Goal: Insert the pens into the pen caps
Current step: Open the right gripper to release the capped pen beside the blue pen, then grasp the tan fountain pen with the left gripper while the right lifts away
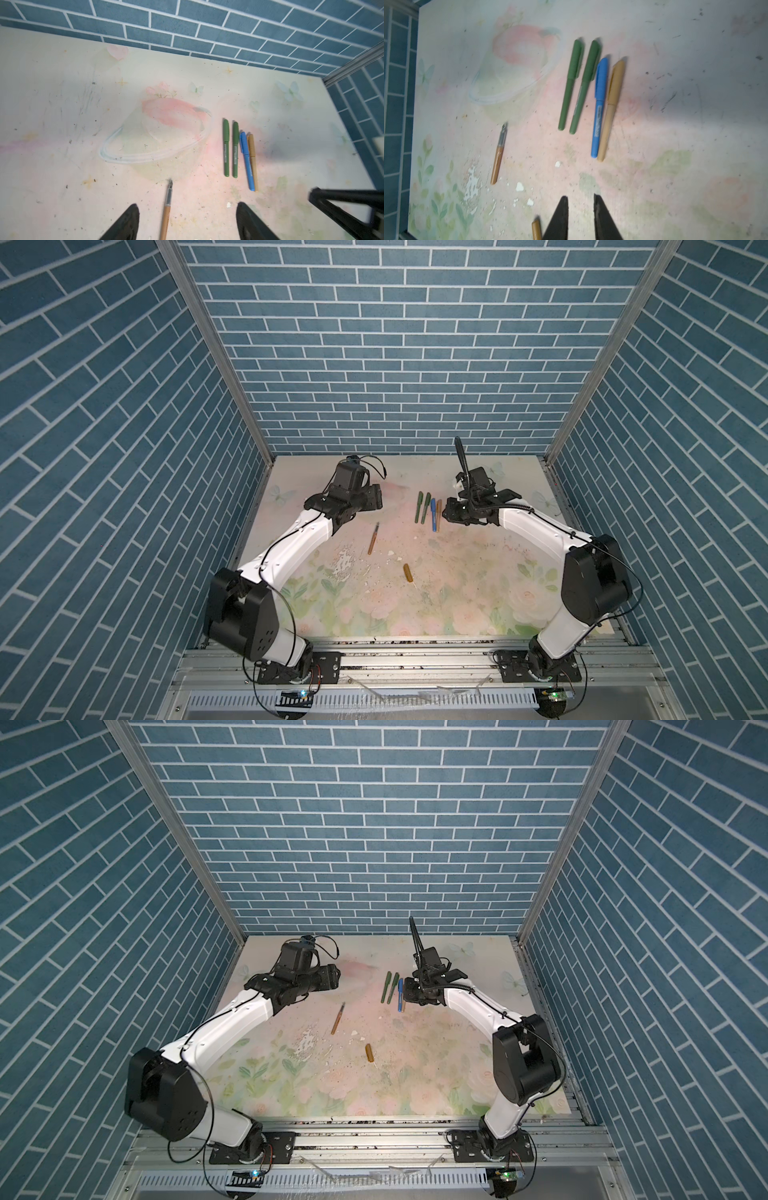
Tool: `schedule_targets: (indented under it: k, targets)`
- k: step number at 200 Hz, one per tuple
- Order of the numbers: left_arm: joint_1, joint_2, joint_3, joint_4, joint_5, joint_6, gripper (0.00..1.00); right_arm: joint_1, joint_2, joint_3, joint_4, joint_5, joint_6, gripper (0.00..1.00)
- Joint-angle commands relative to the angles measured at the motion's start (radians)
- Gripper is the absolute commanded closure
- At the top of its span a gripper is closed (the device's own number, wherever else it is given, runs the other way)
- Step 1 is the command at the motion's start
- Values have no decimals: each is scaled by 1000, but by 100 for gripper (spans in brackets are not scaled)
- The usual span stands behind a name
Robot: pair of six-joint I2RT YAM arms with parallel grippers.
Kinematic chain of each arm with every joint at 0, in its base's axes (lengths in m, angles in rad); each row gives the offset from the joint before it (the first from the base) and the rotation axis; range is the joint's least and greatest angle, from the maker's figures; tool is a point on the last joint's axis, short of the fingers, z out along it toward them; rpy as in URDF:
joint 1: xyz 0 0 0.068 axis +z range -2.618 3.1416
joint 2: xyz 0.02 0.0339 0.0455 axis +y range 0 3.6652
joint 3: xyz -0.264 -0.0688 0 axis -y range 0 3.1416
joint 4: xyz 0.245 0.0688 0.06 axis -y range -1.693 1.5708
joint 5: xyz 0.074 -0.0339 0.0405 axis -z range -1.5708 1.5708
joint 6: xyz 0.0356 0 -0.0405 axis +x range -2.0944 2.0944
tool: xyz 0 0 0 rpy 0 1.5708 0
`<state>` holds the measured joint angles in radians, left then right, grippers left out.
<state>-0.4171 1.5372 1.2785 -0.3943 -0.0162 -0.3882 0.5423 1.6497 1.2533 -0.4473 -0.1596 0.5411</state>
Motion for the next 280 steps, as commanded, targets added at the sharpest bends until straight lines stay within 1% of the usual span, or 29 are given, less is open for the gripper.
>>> schedule_targets:
  k: [1, 8, 15, 25, 48, 51, 68, 86, 102, 134, 156, 166, 179, 211, 227, 280]
  targets:
    - [6, 95, 120, -203, -32, 105, 31, 31, -67, -67, -33, 66, -30, 76]
    - [7, 127, 157, -261, -17, 122, 34, 37, -91, -88, -31, 66, -30, 76]
    - [7, 162, 183, -312, 0, 137, 41, 39, -115, -106, -27, 66, -30, 76]
    - [6, 192, 200, -370, 1, 152, 48, 41, -146, -136, -16, 66, -24, 77]
    - [5, 223, 173, -437, 51, 205, 49, 49, -198, -191, -2, 66, -28, 79]
    - [4, 226, 166, -443, 58, 212, 49, 52, -202, -196, -3, 87, -25, 79]
    - [-10, 251, 130, -449, 118, 269, 50, 62, -216, -206, -21, 121, -34, 79]
    - [-41, 299, 146, -480, 100, 292, 51, 65, -241, -223, -20, 135, -20, 79]
    - [-65, 345, 163, -499, 43, 292, 52, 66, -258, -241, -7, 115, -16, 79]
    - [-70, 422, 187, -527, -1, 278, 54, 76, -272, -263, 13, 118, -1, 80]
    - [-73, 447, 190, -536, -35, 286, 62, 80, -275, -273, 27, 120, 6, 80]
    - [-77, 461, 192, -540, -37, 290, 63, 83, -275, -276, 33, 120, 7, 80]
    - [-77, 479, 203, -545, -34, 288, 67, 85, -274, -278, 36, 120, 7, 80]
    - [-75, 512, 208, -540, -3, 293, 69, 91, -264, -278, 48, 117, 7, 81]
    - [-76, 521, 212, -537, -7, 292, 70, 94, -254, -273, 49, 116, 6, 81]
    - [-75, 557, 222, -533, -40, 280, 83, 99, -247, -267, 58, 114, 0, 81]
